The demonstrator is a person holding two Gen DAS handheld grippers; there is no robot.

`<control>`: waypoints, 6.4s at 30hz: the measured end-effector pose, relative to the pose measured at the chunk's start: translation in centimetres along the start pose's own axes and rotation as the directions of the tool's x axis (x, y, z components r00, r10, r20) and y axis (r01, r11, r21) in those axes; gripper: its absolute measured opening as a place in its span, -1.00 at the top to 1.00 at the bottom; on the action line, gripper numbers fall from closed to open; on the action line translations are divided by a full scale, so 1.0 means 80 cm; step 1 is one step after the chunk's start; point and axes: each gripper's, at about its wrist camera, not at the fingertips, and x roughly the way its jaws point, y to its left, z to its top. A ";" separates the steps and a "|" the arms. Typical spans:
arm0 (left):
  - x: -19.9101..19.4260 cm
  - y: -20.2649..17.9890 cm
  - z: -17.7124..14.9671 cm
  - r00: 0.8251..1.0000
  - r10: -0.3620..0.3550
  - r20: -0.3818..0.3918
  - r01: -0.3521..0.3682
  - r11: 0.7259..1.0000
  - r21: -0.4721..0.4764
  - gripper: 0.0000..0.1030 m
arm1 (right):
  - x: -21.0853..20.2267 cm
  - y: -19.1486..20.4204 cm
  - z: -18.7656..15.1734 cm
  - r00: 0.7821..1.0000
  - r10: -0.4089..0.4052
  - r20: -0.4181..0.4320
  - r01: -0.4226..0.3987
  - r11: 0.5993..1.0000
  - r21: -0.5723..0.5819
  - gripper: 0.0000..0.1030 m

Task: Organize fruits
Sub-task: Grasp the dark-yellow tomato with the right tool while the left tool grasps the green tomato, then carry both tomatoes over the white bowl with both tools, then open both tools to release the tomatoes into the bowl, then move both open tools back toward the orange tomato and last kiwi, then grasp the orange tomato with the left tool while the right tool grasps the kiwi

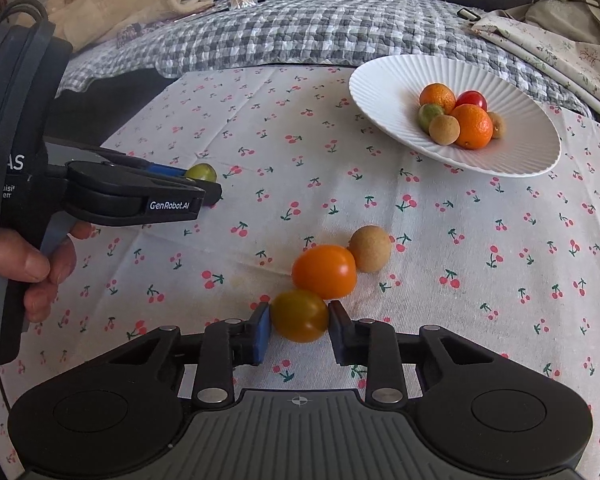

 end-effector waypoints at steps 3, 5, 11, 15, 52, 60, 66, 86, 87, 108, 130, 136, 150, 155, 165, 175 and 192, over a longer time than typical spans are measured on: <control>-0.004 -0.002 0.002 1.000 -0.002 0.009 0.002 1.000 0.007 0.53 | -0.002 0.001 0.001 1.000 -0.005 -0.001 0.005 1.000 -0.008 0.43; -0.006 -0.003 0.003 1.000 -0.001 0.016 0.001 1.000 0.016 0.53 | -0.004 0.000 0.001 1.000 -0.006 0.000 0.006 1.000 -0.004 0.43; -0.011 -0.003 0.005 0.999 -0.013 0.029 0.012 1.000 0.012 0.53 | -0.014 -0.006 0.002 1.000 0.007 0.018 -0.007 1.000 0.013 0.43; -0.019 -0.001 0.009 0.998 -0.030 0.046 0.030 1.000 -0.004 0.53 | -0.022 -0.007 0.003 0.999 0.010 0.032 -0.010 1.000 0.010 0.43; -0.044 -0.065 0.090 0.948 -0.161 0.273 0.160 0.987 0.027 0.53 | -0.094 -0.150 0.076 0.959 -0.131 0.253 0.053 0.954 0.295 0.44; -0.011 -0.094 0.111 0.953 -0.178 0.247 0.172 0.984 0.047 0.53 | -0.068 -0.163 0.084 0.938 -0.245 0.247 0.191 0.956 0.221 0.44; 0.013 -0.104 0.122 0.956 -0.187 0.224 0.181 0.982 0.047 0.53 | -0.040 -0.156 0.096 0.947 -0.212 0.241 0.172 0.969 0.177 0.44; 0.053 -0.110 0.128 0.972 -0.169 0.161 0.165 0.985 0.040 0.48 | 0.017 -0.150 0.104 0.961 -0.217 0.170 0.195 0.971 0.139 0.41; 0.053 -0.110 0.128 0.972 -0.169 0.162 0.164 0.985 0.043 0.46 | 0.016 -0.151 0.104 0.961 -0.217 0.171 0.193 0.970 0.145 0.40; -0.002 -0.073 0.110 0.975 -0.138 0.176 0.139 0.990 0.005 0.24 | -0.055 -0.191 0.107 0.963 -0.185 0.197 0.109 0.932 0.345 0.13; -0.068 -0.073 0.073 0.992 0.002 0.129 0.004 0.999 -0.047 -0.80 | -0.093 -0.132 0.084 0.976 -0.158 0.147 0.119 0.962 0.244 -0.87; -0.072 -0.071 0.061 0.996 0.004 0.090 0.001 0.999 -0.048 -0.86 | -0.104 -0.120 0.079 0.984 -0.107 0.141 0.069 0.966 0.250 -0.91; -0.086 -0.093 0.013 0.994 -0.106 0.025 0.106 0.994 -0.008 -0.94 | -0.120 -0.099 0.059 0.991 -0.065 0.114 0.035 0.968 0.250 -0.92; -0.071 -0.113 -0.003 0.988 -0.151 0.003 0.151 0.988 0.044 -0.89 | -0.123 -0.096 0.050 0.992 -0.056 0.110 0.027 0.967 0.253 -0.93; -0.045 -0.130 -0.011 0.984 -0.174 0.028 0.170 0.979 0.114 -0.08 | -0.109 -0.105 0.042 0.992 -0.104 0.074 0.082 0.963 0.257 -0.93; -0.041 -0.119 -0.015 0.981 -0.196 -0.002 0.195 0.976 0.096 0.44 | -0.081 -0.112 0.038 0.992 -0.119 0.048 0.104 0.965 0.242 -0.92; -0.048 -0.020 0.011 0.999 -0.051 0.001 0.051 0.986 -0.161 0.45 | 0.018 -0.043 0.042 0.999 -0.040 0.026 0.039 0.997 0.065 -0.55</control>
